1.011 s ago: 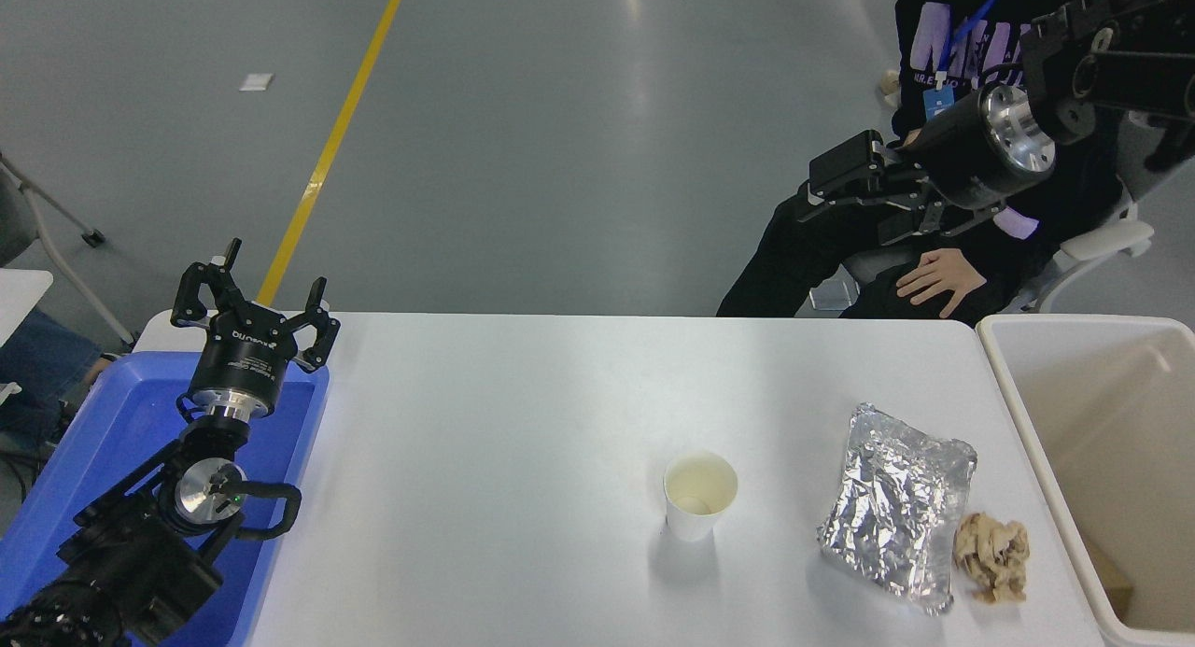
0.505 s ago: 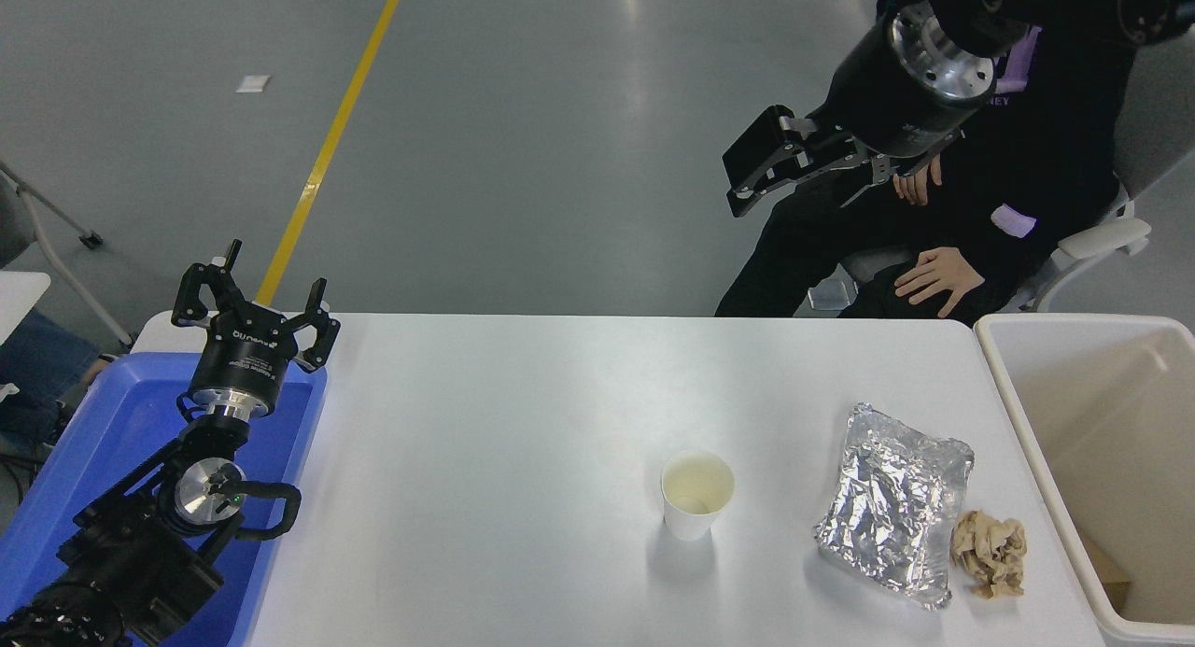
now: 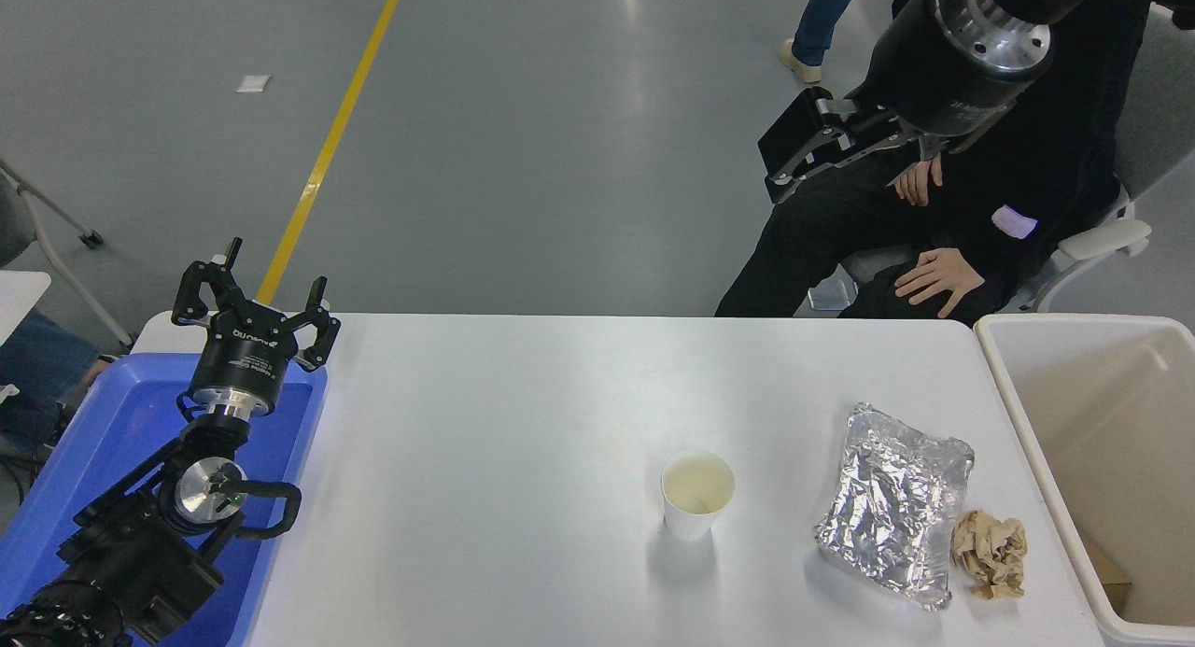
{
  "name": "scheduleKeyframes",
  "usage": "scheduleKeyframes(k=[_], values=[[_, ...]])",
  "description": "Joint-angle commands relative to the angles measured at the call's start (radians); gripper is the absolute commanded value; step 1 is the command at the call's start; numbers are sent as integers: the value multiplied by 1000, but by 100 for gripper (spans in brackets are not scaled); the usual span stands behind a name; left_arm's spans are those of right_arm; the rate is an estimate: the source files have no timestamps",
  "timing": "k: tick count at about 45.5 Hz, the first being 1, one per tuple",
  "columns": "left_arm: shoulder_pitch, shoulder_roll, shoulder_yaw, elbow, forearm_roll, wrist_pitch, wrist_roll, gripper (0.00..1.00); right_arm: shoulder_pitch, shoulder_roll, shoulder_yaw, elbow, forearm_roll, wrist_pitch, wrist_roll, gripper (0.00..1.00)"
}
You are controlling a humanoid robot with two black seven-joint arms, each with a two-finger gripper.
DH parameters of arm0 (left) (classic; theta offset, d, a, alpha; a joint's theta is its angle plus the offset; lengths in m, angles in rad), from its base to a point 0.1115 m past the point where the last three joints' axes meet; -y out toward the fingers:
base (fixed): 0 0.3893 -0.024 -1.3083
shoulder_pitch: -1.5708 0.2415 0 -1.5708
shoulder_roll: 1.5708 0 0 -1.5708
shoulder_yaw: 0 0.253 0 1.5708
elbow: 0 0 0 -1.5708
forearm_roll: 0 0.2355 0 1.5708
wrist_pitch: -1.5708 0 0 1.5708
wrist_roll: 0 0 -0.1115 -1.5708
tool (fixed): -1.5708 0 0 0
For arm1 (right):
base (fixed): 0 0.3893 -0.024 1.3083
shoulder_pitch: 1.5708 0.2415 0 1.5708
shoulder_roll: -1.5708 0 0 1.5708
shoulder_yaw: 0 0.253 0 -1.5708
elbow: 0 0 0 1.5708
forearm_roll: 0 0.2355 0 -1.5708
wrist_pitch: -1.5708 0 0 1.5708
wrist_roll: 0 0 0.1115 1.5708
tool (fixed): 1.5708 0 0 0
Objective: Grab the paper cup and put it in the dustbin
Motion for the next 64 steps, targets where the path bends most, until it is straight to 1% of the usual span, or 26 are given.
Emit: scheduleKeyframes(k=[1,8,16,20,29,31,32,34,39,41,43,49,52,55,58,60,64], values=[[0,0,0,0,0,0,0,98,-27,-4,5,3,2,0,0,100],[1,0,-2,2,0,0,-1,98,-119,4,51,1,7,0,0,100],[1,2,0,0,0,0,-1,98,-234,19,220,-10,7,0,-2,100],[0,2,0,0,0,0,-1,98,-277,54,226,-17,7,0,-2,94],[0,2,0,0,0,0,0,98,-426,54,223,-82,-13,0,-3,94],[0,0,0,0,0,0,0,98,-465,54,221,-112,-21,0,-8,94],[0,0,0,0,0,0,0,98,-484,54,221,-128,-28,0,-14,92],[-2,0,0,0,0,0,-1,98,-518,54,223,-157,-38,0,-34,86],[-2,0,0,0,0,0,0,98,-578,54,241,-184,-22,0,-124,83],[-2,0,0,0,0,0,-1,98,-597,54,249,-194,-21,0,-149,82],[-2,0,0,0,0,0,0,98,-622,54,261,-213,-15,0,-161,82],[-2,0,0,0,0,0,0,98,-706,54,272,-293,7,0,-167,82],[-2,0,0,0,0,0,0,98,-745,54,275,-301,5,0,-187,82],[-2,0,0,0,0,0,0,98,-778,54,304,-299,7,0,-236,80],[-3,0,0,0,0,0,0,98,-815,54,361,-303,1,0,-301,76],[-3,0,0,0,0,0,0,98,-835,54,388,-306,-8,0,-339,76],[-3,0,0,0,0,0,0,98,-854,54,399,-312,1,0,-394,76]])
